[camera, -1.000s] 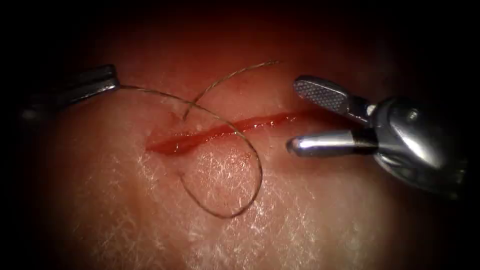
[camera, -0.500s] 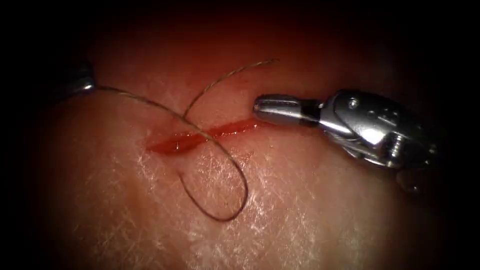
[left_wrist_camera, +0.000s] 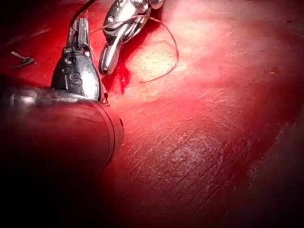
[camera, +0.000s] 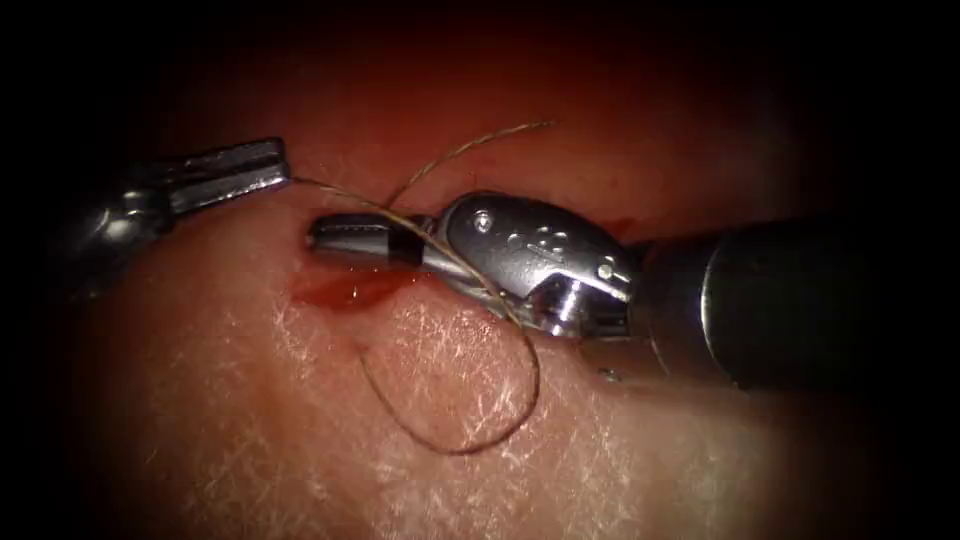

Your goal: Wound Closure

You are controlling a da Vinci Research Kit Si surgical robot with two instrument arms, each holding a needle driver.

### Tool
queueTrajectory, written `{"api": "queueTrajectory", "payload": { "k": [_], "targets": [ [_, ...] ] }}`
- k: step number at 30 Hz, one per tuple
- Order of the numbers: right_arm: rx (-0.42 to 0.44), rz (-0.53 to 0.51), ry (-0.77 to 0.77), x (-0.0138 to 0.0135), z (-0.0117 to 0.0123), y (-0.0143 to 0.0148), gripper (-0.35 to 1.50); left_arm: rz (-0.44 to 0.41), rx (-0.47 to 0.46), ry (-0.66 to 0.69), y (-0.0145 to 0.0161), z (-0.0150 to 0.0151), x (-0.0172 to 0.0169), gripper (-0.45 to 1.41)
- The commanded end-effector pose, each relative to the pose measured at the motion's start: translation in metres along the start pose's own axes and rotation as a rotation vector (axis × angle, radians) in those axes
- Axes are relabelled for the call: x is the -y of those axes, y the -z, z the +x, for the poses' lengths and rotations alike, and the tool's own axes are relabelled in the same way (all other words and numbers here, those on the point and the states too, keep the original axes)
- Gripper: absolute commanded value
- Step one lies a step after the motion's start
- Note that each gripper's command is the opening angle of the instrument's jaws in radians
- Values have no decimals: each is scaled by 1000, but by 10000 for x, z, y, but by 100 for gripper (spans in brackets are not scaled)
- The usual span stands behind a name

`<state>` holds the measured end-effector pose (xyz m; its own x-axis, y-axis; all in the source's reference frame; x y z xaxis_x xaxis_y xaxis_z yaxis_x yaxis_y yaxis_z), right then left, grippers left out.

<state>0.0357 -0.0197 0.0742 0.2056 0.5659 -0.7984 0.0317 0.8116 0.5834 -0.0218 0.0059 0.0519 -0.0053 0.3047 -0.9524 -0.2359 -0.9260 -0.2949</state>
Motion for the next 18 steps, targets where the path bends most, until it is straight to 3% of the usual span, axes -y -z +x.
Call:
{"api": "queueTrajectory", "payload": {
  "k": [1, 8, 16, 18],
  "targets": [
    [-1, 21, 2, 8, -2, -12, -35, 0, 0, -3, -5, -17, 2, -45],
    [-48, 39, 0, 19, 9, 1, -35, 3, 38, -27, 1, -59, 16, -45],
    [-102, 39, 1, 19, 11, 3, -35, 7, 55, -21, -4, -77, 14, -45],
    [-123, 31, 0, 18, 13, 2, -8, 0, 52, -24, -6, -79, 11, -45]
  ]
}}
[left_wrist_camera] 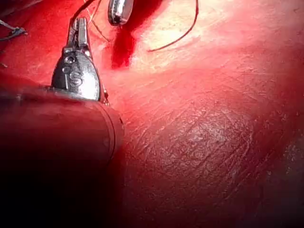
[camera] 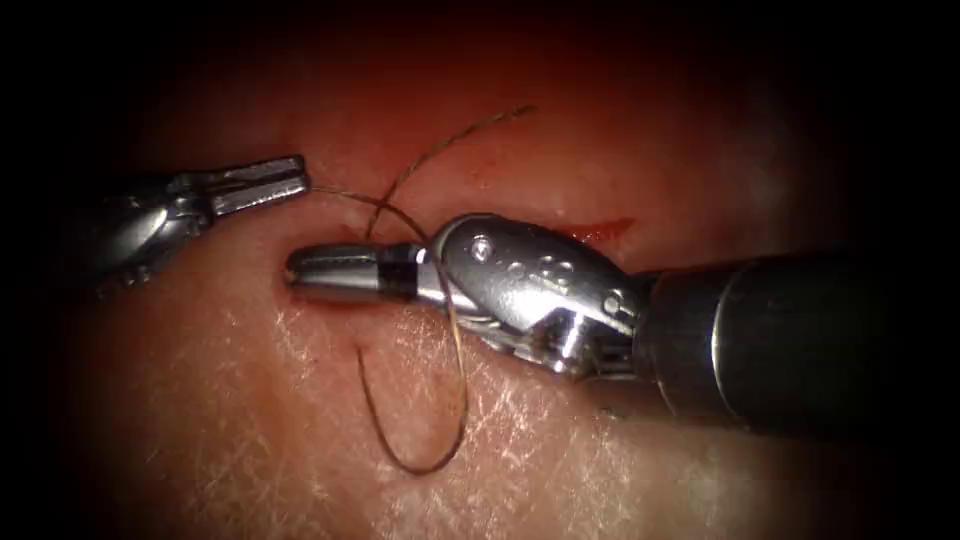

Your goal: Wound Closure

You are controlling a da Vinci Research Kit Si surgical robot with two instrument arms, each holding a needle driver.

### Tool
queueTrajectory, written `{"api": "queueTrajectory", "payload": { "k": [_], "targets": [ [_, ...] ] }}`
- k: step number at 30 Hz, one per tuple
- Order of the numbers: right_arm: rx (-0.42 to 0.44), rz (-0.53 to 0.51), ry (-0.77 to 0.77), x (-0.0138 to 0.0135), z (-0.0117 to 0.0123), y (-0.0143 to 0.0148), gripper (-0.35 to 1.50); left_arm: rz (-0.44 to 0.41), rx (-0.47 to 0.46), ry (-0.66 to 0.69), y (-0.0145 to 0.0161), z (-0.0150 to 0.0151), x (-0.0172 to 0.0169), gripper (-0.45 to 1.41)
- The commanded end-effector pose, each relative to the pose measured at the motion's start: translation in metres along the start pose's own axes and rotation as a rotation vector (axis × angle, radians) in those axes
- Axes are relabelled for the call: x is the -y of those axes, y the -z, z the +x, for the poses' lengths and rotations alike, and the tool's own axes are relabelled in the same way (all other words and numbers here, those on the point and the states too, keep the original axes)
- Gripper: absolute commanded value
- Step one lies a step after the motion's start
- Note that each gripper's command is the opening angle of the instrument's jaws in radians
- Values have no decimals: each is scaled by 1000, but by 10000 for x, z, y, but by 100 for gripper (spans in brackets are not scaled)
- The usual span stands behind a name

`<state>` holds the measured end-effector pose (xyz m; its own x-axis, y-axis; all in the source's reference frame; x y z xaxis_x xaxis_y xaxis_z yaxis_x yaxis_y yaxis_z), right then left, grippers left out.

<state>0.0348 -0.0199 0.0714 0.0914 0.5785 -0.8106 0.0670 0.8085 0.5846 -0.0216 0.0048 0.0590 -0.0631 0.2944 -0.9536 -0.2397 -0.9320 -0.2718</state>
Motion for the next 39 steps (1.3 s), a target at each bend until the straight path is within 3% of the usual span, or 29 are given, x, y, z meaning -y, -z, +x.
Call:
{"api": "queueTrajectory", "payload": {
  "k": [1, 2, 3, 4, 13, 24, 39],
  "targets": [
    [-17, -14, -9, -1, -5, -10, 19, -6, -3, -1, -7, -8, -3, -45],
    [-32, -32, -16, -3, -2, -10, 63, -16, -4, -2, -10, -8, -7, -45],
    [-47, -42, -17, -4, 0, -10, 79, -15, -4, 3, -11, -8, -8, -45],
    [-57, -46, -24, -4, 1, -9, 81, -18, -2, 3, -11, -7, -11, -45],
    [-100, -116, -35, -16, 12, -1, 71, -44, 4, 0, -12, -3, -33, -45],
    [-118, -109, -38, -14, 15, 8, 61, -55, 9, -3, -12, -4, -39, -45],
    [-163, -254, -99, -34, 5, 7, 51, -108, 11, -4, -25, 11, -80, -45]
  ]
}}
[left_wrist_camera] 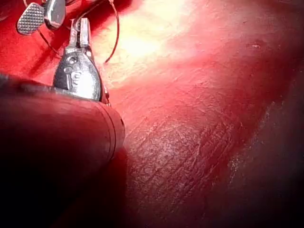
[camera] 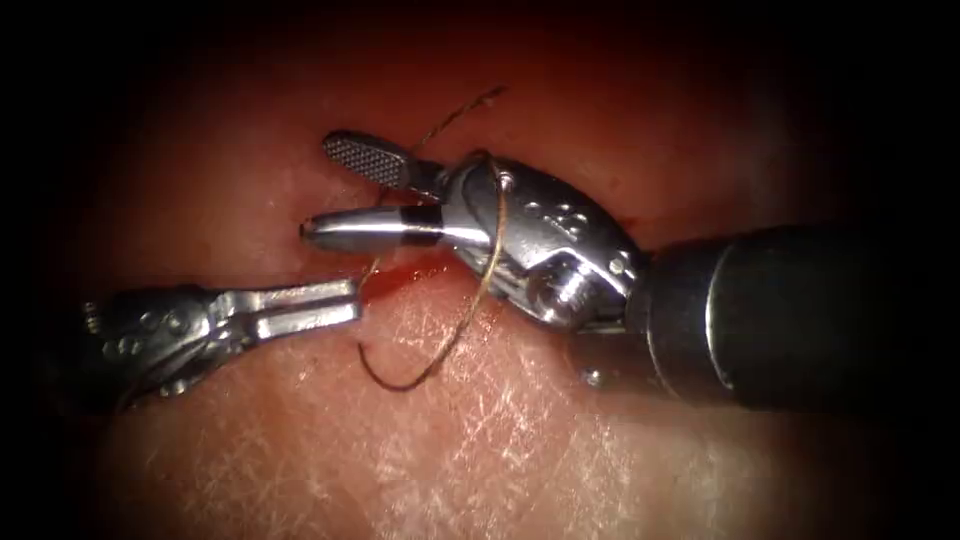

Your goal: Wound Closure

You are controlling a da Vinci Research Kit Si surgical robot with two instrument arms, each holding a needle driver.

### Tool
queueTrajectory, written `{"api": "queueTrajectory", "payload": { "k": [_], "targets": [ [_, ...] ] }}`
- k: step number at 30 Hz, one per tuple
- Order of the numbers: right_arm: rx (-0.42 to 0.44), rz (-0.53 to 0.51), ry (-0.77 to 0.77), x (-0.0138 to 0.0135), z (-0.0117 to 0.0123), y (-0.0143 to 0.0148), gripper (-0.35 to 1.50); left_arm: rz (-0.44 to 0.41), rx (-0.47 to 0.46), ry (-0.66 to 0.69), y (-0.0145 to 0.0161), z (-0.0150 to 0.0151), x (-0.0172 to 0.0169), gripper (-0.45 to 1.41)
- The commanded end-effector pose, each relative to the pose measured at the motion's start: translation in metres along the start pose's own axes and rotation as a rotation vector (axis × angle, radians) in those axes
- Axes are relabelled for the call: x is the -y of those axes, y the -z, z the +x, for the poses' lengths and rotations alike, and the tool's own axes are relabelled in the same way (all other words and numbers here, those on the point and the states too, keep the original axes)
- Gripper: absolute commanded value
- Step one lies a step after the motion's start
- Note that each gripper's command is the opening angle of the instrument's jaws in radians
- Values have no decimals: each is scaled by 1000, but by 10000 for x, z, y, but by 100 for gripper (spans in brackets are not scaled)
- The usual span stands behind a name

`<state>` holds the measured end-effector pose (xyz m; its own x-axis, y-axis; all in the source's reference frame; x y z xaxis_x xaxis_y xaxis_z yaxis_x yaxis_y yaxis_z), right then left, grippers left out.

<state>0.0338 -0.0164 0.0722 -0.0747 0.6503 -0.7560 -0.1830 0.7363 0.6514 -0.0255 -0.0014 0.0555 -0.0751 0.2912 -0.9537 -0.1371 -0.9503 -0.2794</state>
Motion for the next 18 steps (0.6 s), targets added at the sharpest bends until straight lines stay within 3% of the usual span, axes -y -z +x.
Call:
{"api": "queueTrajectory", "payload": {
  "k": [1, 13, 18],
  "targets": [
    [3, -14, 5, -2, -12, -7, 51, -5, -1, 2, -6, -4, -5, -45],
    [106, 3, 36, 11, -45, -21, 51, -35, -22, 19, -7, 64, -13, -45],
    [114, 34, 34, 22, -46, -25, 49, -33, -23, 19, -5, 74, 0, -45]
  ]
}}
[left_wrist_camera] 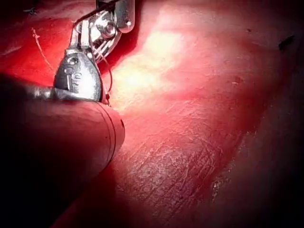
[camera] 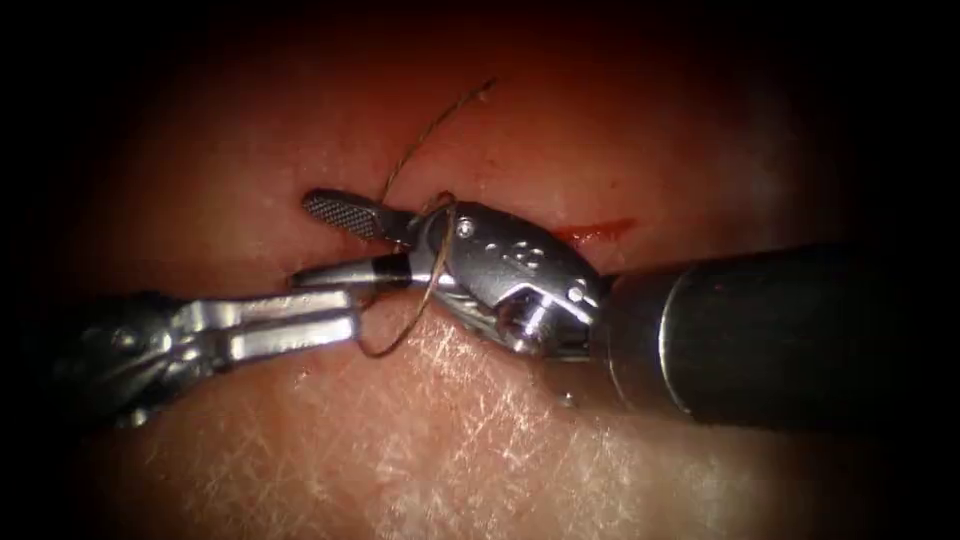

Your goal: Wound Closure

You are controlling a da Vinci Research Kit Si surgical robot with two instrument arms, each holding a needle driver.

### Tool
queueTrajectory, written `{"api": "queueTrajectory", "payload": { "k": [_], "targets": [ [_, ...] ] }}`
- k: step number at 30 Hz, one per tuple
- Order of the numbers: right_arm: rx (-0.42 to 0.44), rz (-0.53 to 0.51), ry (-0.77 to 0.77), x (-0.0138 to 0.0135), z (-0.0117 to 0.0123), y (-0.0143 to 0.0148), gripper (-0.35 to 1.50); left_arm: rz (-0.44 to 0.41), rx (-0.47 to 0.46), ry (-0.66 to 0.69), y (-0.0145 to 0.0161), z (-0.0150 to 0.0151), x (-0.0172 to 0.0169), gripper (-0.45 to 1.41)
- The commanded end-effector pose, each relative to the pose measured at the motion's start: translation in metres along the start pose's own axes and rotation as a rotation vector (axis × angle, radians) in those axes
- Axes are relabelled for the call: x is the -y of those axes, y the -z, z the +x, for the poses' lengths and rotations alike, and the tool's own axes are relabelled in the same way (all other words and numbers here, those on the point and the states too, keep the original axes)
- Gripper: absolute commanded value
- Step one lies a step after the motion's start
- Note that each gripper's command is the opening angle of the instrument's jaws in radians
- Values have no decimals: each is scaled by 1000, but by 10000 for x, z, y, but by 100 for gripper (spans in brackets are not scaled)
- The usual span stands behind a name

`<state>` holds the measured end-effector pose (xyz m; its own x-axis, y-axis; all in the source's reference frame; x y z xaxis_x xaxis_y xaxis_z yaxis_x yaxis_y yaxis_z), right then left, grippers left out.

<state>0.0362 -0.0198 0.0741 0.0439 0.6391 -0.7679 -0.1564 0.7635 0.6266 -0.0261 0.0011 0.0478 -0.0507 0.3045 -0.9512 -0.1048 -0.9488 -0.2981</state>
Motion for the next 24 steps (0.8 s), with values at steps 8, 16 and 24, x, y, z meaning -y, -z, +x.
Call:
{"api": "queueTrajectory", "payload": {
  "k": [8, 16, 24],
  "targets": [
    [26, 53, 4, 20, -12, -17, 49, -5, -4, 15, -10, 3, 28, -45],
    [41, 100, 5, 28, -13, -19, 47, 9, -4, 16, -11, -5, 67, -45],
    [45, 146, 7, 34, -12, -16, 47, 10, -1, -2, -8, -39, 106, -45]
  ]
}}
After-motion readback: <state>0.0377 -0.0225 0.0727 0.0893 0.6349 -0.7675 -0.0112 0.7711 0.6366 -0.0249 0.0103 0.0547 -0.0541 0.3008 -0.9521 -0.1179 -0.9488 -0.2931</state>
